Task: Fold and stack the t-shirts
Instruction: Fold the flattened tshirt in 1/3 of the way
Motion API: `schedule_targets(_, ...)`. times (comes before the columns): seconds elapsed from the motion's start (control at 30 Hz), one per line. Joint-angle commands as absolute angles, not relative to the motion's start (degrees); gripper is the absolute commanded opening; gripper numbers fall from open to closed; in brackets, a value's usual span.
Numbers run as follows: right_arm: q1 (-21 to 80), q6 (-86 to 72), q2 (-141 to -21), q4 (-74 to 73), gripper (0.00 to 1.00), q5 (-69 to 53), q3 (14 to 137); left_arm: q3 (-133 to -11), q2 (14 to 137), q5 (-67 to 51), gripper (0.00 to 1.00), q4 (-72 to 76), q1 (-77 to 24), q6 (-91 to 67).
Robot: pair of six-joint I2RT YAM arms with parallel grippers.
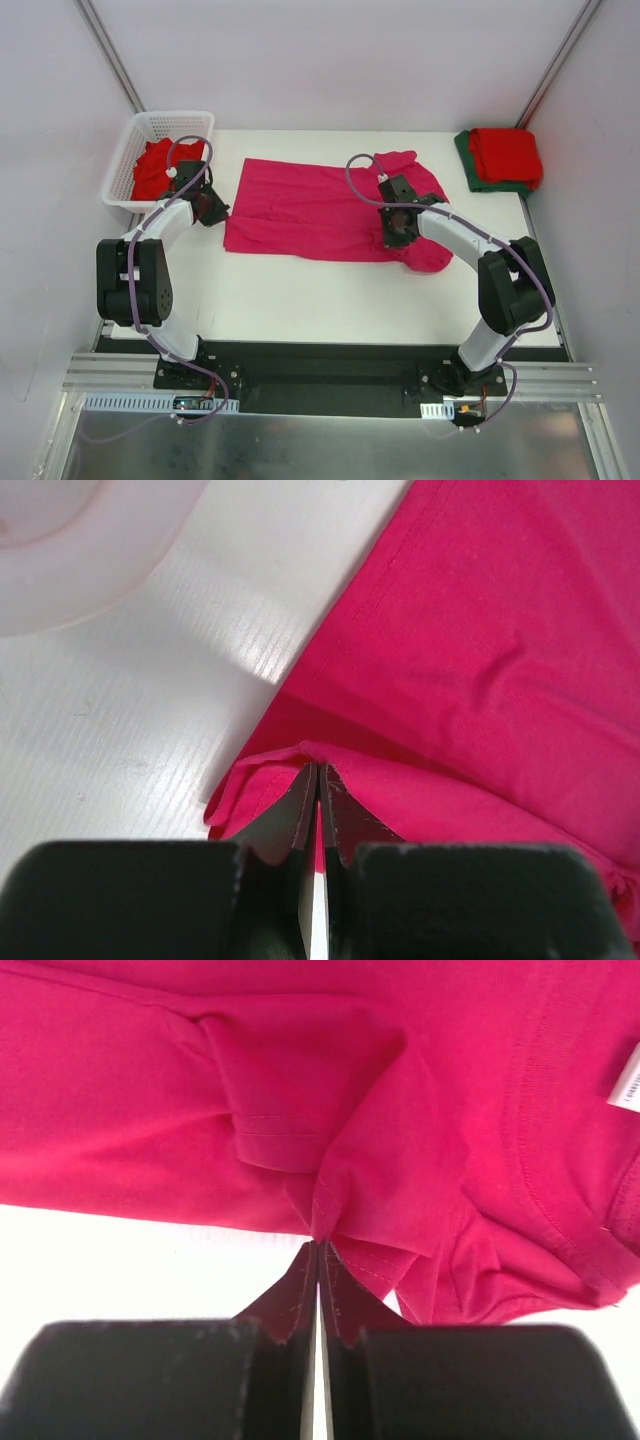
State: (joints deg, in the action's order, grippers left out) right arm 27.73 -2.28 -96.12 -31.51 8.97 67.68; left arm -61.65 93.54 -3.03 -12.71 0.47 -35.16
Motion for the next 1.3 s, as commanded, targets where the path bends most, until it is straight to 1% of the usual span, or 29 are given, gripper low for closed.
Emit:
schedule_targets(0.0,28.48,-3.16,-96.5,-29.97,0.01,7.56,67.94,-62.93,93.52,-4.31,0.0,-11.87,0.7,-34.45)
schedule_targets(0.1,28.65,-3.16,-96.42,-30.06,0.02,8.17,67.85,-62.93,93.51,-4.22,0.0,-11.87,0.7,-34.37)
schedule_targets(0.17,28.92,-3.08,-95.98,-30.32,0.07,9.05,67.76,-62.93,93.52,-4.39,0.0,-11.87,0.7,-34.45)
schedule_targets(0.3,29.0,-2.81,-94.75,-30.85,0.12,10.28,67.5,-62.93,93.69,-4.57,0.0,-11.78,0.7,-34.54)
schedule_targets(0.33,29.09,-2.73,-94.05,-31.02,0.16,10.81,67.41,-62.93,93.69,-4.57,0.0,-11.78,0.7,-34.54)
schedule_targets(0.5,29.0,-2.46,-91.94,-31.73,0.21,12.3,66.45,-62.84,93.6,-4.66,0.0,-11.69,0.7,-34.63)
schedule_targets(0.57,29.0,-2.37,-91.23,-31.99,0.26,12.92,66.18,-62.93,93.69,-4.75,0.0,-11.69,0.7,-34.54)
schedule_targets(0.83,29.09,-1.41,-89.74,-32.7,0.29,14.94,65.39,-62.84,93.69,-4.83,0.0,-11.6,0.7,-34.63)
schedule_targets(1.27,29.09,-1.06,-91.58,-31.47,0.29,15.12,64.69,-62.75,93.43,-4.57,0.0,-11.6,0.7,-34.37)
